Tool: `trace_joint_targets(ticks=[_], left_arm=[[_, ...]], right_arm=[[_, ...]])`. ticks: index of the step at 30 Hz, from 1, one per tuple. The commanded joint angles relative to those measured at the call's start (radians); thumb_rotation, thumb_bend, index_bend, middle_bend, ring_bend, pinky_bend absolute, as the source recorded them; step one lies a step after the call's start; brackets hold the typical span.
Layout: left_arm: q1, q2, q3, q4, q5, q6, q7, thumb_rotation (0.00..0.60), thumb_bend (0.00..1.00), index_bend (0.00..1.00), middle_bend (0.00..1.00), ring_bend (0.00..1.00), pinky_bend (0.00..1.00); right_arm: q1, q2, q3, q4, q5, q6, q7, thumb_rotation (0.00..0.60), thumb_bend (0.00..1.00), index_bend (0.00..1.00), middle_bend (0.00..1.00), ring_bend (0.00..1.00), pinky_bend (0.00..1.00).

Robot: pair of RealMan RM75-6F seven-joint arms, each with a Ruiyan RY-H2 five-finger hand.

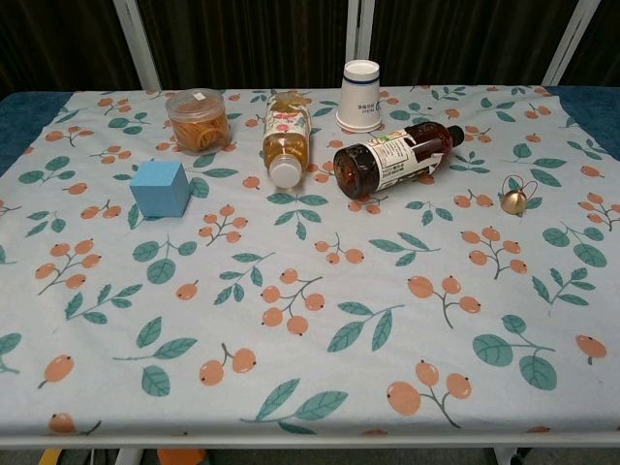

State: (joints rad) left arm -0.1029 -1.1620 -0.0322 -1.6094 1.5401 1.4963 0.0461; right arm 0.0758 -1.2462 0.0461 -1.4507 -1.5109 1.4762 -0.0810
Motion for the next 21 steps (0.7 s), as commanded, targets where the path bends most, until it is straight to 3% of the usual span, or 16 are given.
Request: trace_joint_targets(ticks=[1, 14, 21], left_arm=[[0.0, 0.002, -0.001, -0.002, -0.001, 0.001, 0.001, 0.6, 0.0, 0.04, 0.05, 0.0, 0.05], [0.001, 0.014, -0.01, -0.01, -0.032, -0.007, 0.021, 0.6, 0.0, 0.04, 0.05, 0.0, 0.05], [-0.014, 0.0, -0.007, 0.003, -0.025, -0.031, 0.004, 0.6, 0.0, 0.04, 0.05, 0.0, 0.05]], right_arm=[[0.0, 0.0, 0.0, 0.0, 0.0, 0.001, 0.001, 0.6, 0.16, 0.0, 0.0, 0.0, 0.0], [0.013, 0.005, 0.004, -0.006, 0.006, -0.023, -0.009, 0.6, 0.16, 0.0, 0.0, 0.0, 0.0], [0.082, 0.03, 0.03, -0.02, 0.012, -0.106, -0.07, 0.6, 0.16, 0.0, 0.0, 0.0, 0.0]])
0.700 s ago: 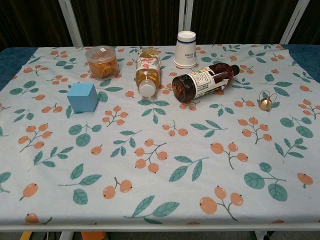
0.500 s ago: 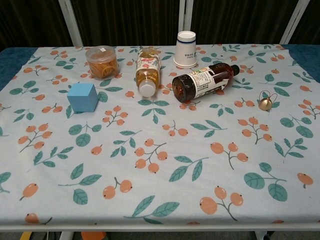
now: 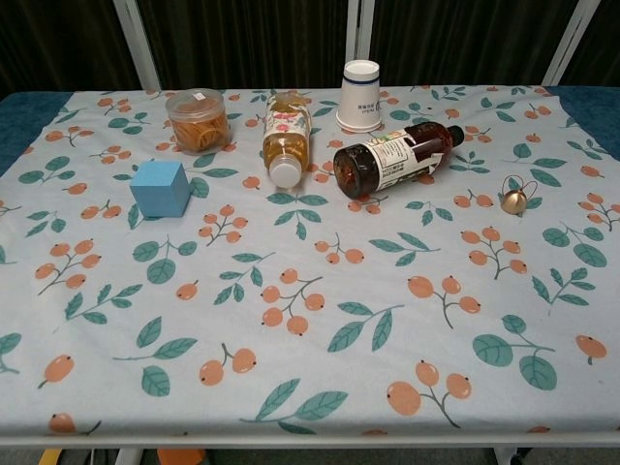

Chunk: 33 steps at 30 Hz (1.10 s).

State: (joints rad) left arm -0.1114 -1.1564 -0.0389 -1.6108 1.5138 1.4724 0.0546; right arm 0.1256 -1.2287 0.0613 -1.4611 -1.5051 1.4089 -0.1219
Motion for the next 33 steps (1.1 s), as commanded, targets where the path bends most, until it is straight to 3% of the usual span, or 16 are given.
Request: trace_joint_targets(ticks=[1, 17, 33], left_arm=[[-0.008, -0.008, -0.001, 0.006, 0.003, -0.01, -0.005, 0.6, 0.0, 0.04, 0.05, 0.0, 0.05], [-0.001, -0.022, 0.006, 0.025, 0.008, 0.005, -0.009, 0.6, 0.0, 0.04, 0.05, 0.0, 0.05], [0.002, -0.017, 0.012, 0.03, 0.009, 0.005, -0.023, 0.6, 0.0, 0.04, 0.05, 0.0, 0.05]], right_arm=[[0.046, 0.017, 0.021, -0.016, 0.011, -0.056, -0.041, 0.6, 0.16, 0.0, 0.0, 0.0, 0.0], [0.315, -0.026, 0.082, -0.046, 0.1, -0.404, -0.239, 0.6, 0.17, 0.0, 0.0, 0.0, 0.0], [0.444, -0.108, 0.093, -0.002, 0.236, -0.526, -0.36, 0.6, 0.18, 0.13, 0.0, 0.0, 0.0]])
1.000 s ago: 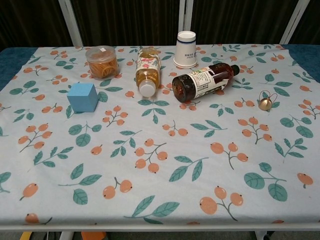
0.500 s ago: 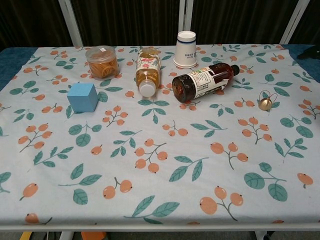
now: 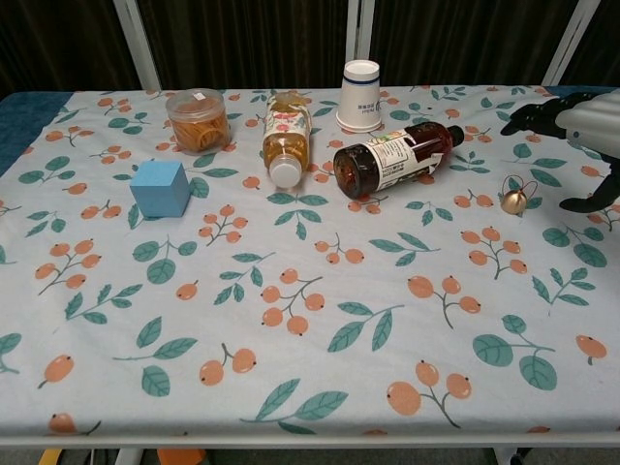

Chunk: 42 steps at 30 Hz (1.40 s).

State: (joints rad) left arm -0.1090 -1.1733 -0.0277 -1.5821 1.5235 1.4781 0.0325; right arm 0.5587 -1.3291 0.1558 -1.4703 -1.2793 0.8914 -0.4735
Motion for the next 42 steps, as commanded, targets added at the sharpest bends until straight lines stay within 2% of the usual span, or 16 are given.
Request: trace_joint_targets(ticks=[1, 12, 42], left_arm=[[0.0, 0.0, 0.0, 0.002, -0.001, -0.001, -0.001, 0.6, 0.0, 0.04, 0.05, 0.0, 0.05], [0.001, -0.001, 0.001, 0.004, -0.007, -0.006, -0.004, 0.6, 0.0, 0.04, 0.05, 0.0, 0.05], [0.001, -0.002, 0.006, 0.01, -0.012, -0.016, -0.012, 0.6, 0.0, 0.05, 0.05, 0.0, 0.05]], right_arm=[[0.016, -0.011, -0.002, 0.01, 0.016, -0.013, -0.011, 0.6, 0.18, 0.14, 0.0, 0.0, 0.0], [0.07, -0.042, -0.009, 0.057, 0.083, -0.051, -0.038, 0.6, 0.2, 0.26, 0.0, 0.0, 0.0], [0.126, -0.067, -0.045, 0.099, 0.114, -0.049, -0.012, 0.6, 0.26, 0.48, 0.0, 0.0, 0.0]])
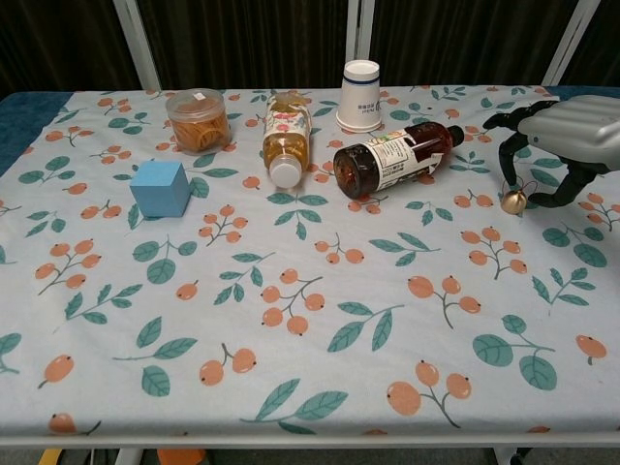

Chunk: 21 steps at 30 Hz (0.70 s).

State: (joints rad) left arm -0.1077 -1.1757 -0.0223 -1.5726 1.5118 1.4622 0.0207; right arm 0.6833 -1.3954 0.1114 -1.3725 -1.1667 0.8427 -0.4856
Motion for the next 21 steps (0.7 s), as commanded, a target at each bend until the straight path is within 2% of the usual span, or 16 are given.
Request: trace_joint_targets(ticks=[1, 21], left_arm=[[0.0, 0.0, 0.0, 0.001, 0.0, 0.0, -0.001, 0.6, 0.0, 0.05, 0.05, 0.0, 0.05], [0.002, -0.002, 0.003, 0.007, -0.001, -0.003, -0.009, 0.6, 0.0, 0.05, 0.05, 0.0, 0.05]], right_arm=[[0.003, -0.001, -0.002, 0.001, 0.003, 0.0, 0.0, 0.6, 0.26, 0.48, 0.0, 0.0, 0.0], [0.019, -0.016, -0.016, 0.018, 0.021, 0.007, 0.0, 0.6, 0.29, 0.54, 0.02, 0.0, 0.0]])
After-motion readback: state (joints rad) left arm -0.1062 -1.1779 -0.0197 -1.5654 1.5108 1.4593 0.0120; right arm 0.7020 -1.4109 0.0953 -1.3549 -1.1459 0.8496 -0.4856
